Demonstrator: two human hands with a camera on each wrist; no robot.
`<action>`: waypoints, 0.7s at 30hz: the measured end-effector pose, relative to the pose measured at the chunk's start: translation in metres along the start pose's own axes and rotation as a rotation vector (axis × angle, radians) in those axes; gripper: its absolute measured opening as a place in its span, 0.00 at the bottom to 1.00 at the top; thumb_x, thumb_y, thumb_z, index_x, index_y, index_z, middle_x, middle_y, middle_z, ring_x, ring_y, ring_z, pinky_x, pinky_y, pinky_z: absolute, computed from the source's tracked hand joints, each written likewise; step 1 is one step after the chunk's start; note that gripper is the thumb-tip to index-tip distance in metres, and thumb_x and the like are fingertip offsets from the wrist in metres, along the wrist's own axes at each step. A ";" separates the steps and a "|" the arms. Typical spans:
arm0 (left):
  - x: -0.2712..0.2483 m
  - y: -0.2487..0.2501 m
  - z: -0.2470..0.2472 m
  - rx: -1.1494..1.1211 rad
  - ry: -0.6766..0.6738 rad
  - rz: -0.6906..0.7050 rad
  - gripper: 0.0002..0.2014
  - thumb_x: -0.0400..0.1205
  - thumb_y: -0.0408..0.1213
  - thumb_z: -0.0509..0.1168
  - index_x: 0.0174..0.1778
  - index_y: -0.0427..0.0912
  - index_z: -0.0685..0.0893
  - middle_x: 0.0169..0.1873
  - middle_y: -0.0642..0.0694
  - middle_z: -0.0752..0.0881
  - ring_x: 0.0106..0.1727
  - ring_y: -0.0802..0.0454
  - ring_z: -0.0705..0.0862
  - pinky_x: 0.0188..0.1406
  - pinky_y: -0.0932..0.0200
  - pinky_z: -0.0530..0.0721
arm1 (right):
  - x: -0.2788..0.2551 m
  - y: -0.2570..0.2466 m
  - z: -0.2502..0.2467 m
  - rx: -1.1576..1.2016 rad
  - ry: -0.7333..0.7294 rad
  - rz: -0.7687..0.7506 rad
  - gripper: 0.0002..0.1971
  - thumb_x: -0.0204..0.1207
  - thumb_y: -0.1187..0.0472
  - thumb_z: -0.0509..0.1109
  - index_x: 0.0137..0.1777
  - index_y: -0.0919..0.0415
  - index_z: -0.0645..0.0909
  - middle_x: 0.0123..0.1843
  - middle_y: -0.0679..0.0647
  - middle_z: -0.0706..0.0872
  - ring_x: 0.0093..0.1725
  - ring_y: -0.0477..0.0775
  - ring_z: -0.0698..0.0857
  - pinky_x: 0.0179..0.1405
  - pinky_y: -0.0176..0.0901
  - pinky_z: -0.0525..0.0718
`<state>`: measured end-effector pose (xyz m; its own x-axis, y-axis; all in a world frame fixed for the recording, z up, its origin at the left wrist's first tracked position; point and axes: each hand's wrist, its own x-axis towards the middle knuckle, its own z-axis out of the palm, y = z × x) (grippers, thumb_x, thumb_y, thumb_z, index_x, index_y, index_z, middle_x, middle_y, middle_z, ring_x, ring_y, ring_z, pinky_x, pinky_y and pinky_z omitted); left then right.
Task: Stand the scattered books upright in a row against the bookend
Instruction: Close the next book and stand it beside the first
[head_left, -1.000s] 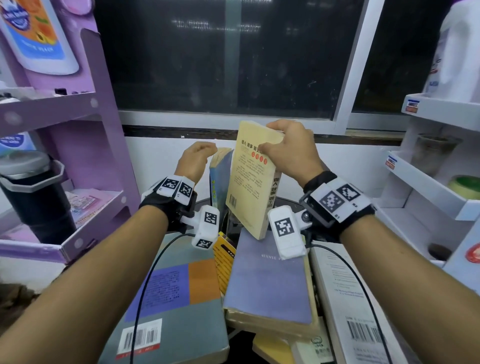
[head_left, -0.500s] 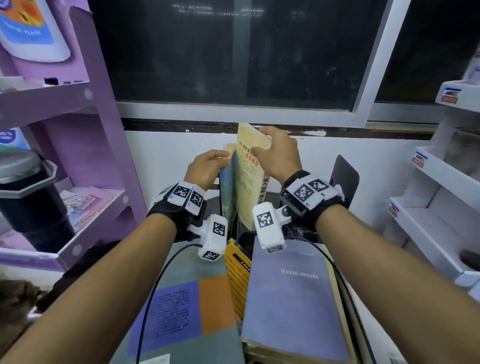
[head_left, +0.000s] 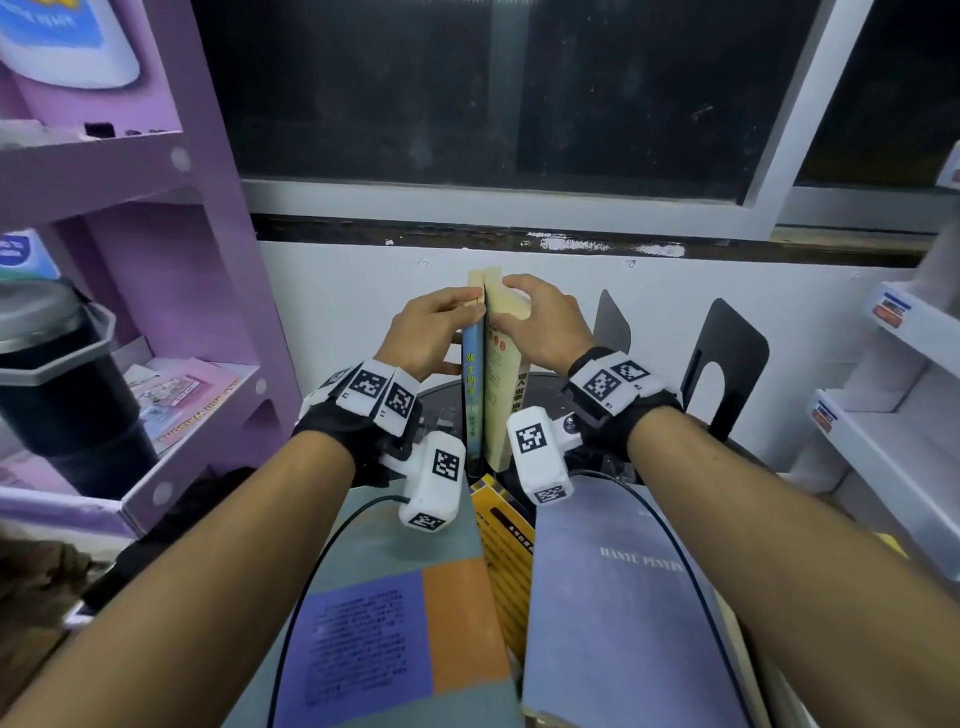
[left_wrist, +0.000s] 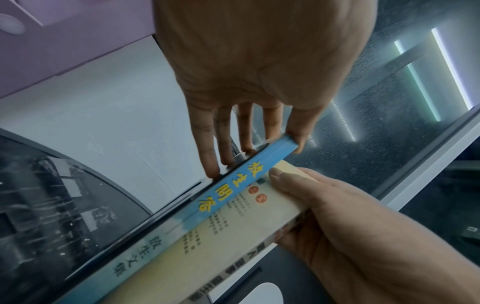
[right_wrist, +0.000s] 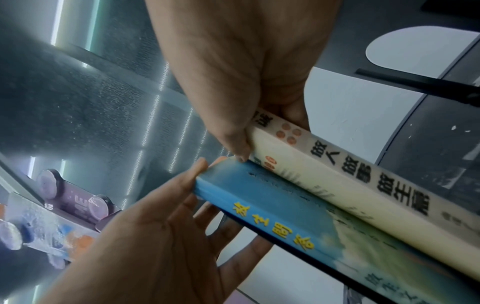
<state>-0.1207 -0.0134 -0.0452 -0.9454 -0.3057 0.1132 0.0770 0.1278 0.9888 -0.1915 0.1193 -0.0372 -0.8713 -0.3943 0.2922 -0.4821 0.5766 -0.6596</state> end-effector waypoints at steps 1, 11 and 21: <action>0.001 -0.001 -0.001 -0.006 0.000 0.002 0.15 0.84 0.39 0.64 0.67 0.47 0.83 0.58 0.45 0.86 0.46 0.54 0.86 0.32 0.59 0.87 | 0.000 0.000 0.001 -0.008 -0.012 -0.005 0.27 0.80 0.56 0.69 0.79 0.54 0.70 0.77 0.54 0.75 0.77 0.57 0.71 0.67 0.39 0.70; 0.002 -0.002 -0.003 -0.046 -0.006 -0.008 0.14 0.83 0.37 0.66 0.65 0.46 0.83 0.57 0.47 0.85 0.46 0.52 0.86 0.28 0.60 0.87 | 0.001 -0.004 0.003 0.035 -0.232 0.046 0.33 0.79 0.58 0.67 0.83 0.55 0.59 0.71 0.60 0.79 0.61 0.61 0.84 0.63 0.50 0.81; -0.001 0.001 -0.001 -0.056 -0.003 -0.012 0.15 0.83 0.37 0.66 0.66 0.46 0.83 0.56 0.47 0.87 0.48 0.53 0.87 0.28 0.60 0.87 | -0.007 -0.007 -0.004 0.195 -0.389 0.116 0.45 0.73 0.68 0.76 0.83 0.53 0.52 0.60 0.56 0.79 0.57 0.64 0.87 0.54 0.60 0.89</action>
<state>-0.1191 -0.0138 -0.0447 -0.9473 -0.3040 0.1006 0.0828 0.0707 0.9941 -0.1825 0.1209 -0.0323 -0.8010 -0.5966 -0.0489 -0.3248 0.5018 -0.8017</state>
